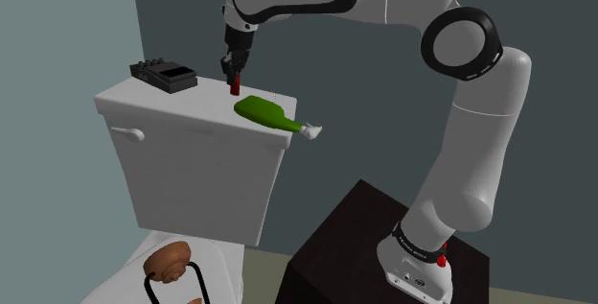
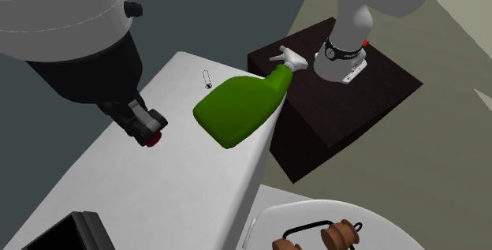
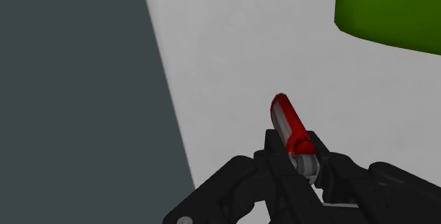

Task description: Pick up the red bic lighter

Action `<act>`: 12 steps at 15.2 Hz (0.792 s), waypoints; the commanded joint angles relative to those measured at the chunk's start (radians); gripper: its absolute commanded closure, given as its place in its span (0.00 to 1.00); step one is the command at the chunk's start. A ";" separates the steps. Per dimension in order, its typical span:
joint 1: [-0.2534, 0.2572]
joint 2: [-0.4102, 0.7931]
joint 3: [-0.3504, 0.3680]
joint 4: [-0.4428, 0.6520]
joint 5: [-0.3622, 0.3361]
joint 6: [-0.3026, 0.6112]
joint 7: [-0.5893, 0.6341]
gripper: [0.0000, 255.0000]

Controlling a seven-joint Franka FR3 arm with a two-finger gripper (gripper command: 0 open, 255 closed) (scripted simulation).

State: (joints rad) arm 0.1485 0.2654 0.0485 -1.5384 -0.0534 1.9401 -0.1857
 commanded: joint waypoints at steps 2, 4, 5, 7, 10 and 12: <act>0.001 0.000 0.000 0.026 0.000 -0.026 0.000 1.00; 0.001 0.001 0.001 0.054 0.001 -0.053 -0.001 1.00; 0.001 0.002 0.001 0.068 0.001 -0.067 -0.002 1.00; 0.002 0.004 0.001 0.098 0.001 -0.095 -0.003 1.00; 0.002 0.010 0.001 0.147 0.001 -0.138 -0.004 1.00; 0.003 0.015 0.001 0.182 0.001 -0.167 -0.005 1.00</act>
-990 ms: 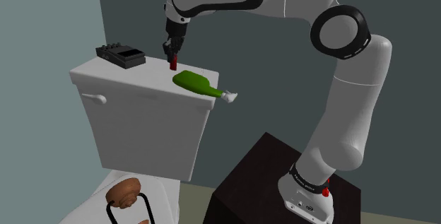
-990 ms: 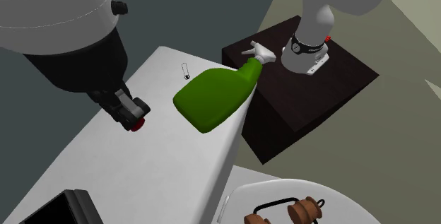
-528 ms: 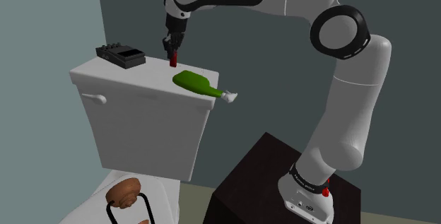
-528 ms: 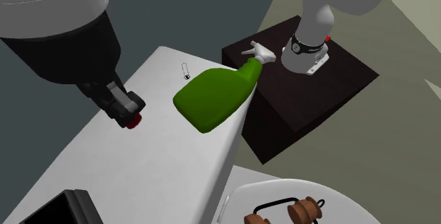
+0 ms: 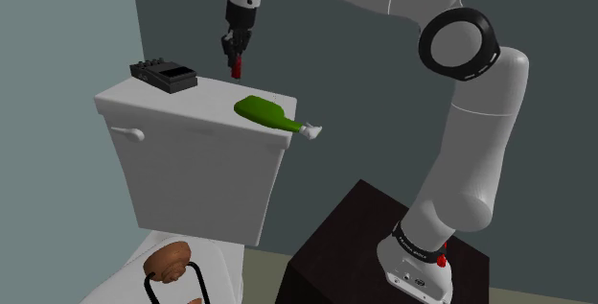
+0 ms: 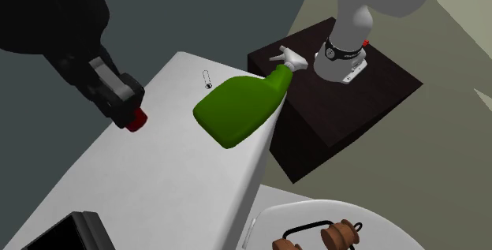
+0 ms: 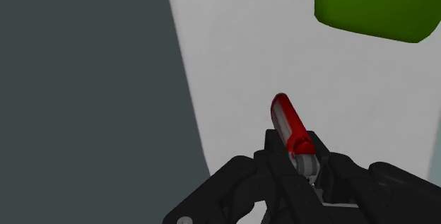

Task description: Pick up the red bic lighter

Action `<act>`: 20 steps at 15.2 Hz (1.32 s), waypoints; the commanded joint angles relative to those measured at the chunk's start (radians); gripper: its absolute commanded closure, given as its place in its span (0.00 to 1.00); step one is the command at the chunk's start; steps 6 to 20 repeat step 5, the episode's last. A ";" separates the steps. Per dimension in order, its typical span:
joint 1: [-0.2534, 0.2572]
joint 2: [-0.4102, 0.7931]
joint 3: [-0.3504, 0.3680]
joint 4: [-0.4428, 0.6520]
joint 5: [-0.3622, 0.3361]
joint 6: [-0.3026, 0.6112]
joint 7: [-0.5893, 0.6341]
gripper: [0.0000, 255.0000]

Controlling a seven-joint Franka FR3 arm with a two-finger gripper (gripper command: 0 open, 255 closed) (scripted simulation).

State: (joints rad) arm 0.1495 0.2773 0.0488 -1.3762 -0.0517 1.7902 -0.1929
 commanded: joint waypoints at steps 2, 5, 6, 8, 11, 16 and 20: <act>0.003 0.010 0.001 0.056 -0.001 -0.047 0.001 1.00; 0.003 0.014 0.001 0.079 -0.001 -0.065 0.000 1.00; 0.003 0.014 0.001 0.079 -0.001 -0.065 0.000 1.00; 0.003 0.014 0.001 0.079 -0.001 -0.065 0.000 1.00; 0.003 0.014 0.001 0.079 -0.001 -0.065 0.000 1.00; 0.003 0.014 0.001 0.079 -0.001 -0.065 0.000 1.00; 0.003 0.014 0.001 0.079 -0.001 -0.065 0.000 1.00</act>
